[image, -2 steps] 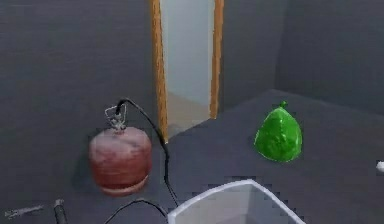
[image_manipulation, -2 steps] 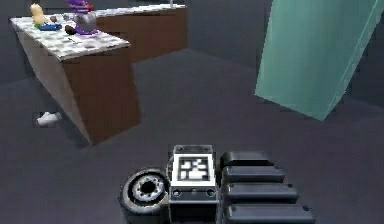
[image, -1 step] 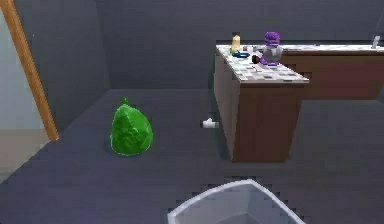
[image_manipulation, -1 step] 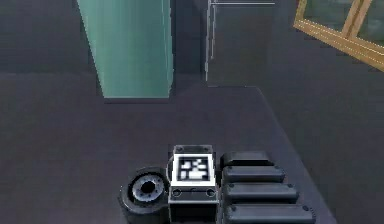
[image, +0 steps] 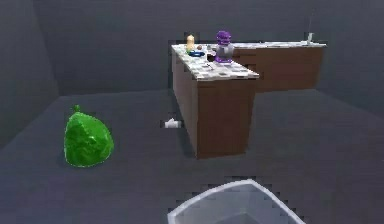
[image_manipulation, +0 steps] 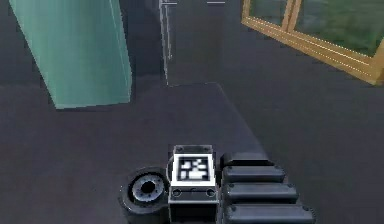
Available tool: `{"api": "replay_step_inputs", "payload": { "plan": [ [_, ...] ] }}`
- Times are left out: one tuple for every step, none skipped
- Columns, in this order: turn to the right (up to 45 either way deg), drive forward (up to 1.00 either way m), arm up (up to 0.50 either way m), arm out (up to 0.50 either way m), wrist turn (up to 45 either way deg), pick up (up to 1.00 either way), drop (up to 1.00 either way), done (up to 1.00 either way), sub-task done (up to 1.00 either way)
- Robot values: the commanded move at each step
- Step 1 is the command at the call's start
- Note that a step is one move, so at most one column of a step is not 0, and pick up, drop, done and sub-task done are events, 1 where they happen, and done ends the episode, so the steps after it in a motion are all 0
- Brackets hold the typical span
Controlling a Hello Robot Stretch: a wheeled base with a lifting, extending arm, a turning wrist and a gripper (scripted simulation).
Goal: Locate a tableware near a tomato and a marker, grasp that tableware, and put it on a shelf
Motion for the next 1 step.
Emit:
{"api": "replay_step_inputs", "payload": {
  "plan": [
    [-45.0,0.0,0.0,0.0,0.0,0.0,0.0,0.0,0.0]
  ]
}}
